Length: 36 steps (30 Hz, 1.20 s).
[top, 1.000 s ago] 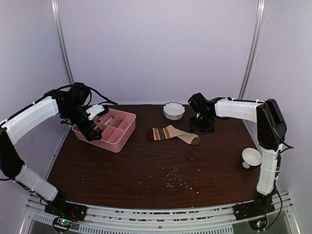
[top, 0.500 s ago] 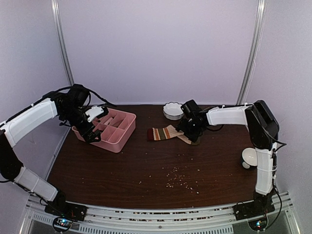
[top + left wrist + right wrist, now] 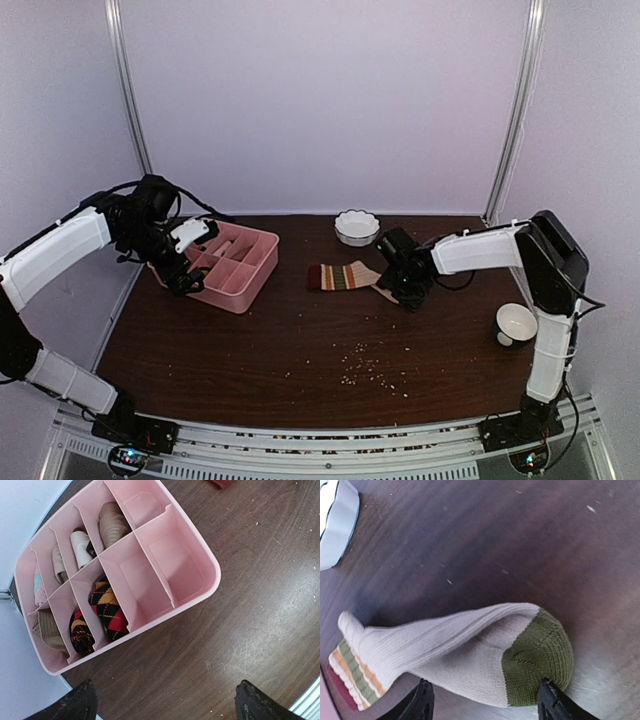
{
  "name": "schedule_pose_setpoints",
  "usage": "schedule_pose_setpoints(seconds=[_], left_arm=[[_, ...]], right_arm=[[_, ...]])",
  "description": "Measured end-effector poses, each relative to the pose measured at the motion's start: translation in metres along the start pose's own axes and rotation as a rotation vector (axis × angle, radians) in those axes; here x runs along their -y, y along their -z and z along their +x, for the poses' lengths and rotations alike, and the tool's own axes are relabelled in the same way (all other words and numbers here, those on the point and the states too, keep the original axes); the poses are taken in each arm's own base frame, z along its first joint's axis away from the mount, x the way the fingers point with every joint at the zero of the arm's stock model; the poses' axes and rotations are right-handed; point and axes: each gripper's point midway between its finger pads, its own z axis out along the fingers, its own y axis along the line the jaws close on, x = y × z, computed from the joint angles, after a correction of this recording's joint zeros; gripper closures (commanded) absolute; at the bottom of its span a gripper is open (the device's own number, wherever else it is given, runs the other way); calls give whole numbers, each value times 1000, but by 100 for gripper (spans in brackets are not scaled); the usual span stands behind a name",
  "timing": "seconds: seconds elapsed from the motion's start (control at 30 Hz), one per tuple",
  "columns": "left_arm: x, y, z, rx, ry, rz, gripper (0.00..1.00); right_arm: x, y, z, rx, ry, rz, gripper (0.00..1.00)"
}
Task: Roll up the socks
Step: Move the sock to the center of the board, then adjust the sock at the center of the board.
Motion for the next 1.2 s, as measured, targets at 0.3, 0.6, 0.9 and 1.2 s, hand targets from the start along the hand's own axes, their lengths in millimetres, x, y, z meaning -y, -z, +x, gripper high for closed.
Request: schedule_pose_setpoints(seconds=[0.3,0.6,0.9,1.2], left_arm=[[5,12,0,26,0,11,2],[16,21,1,44,-1,63,2],[20,24,1,46,-1,86,2],[22,25,3,37,-3,90,2]], right_arm=[[26,26,42,-1,151,-95,32],[114,78,88,-30,407,-16,30],[-1,117,63,73,500,-119,24],[-72,55,110,52,698,-75,33]])
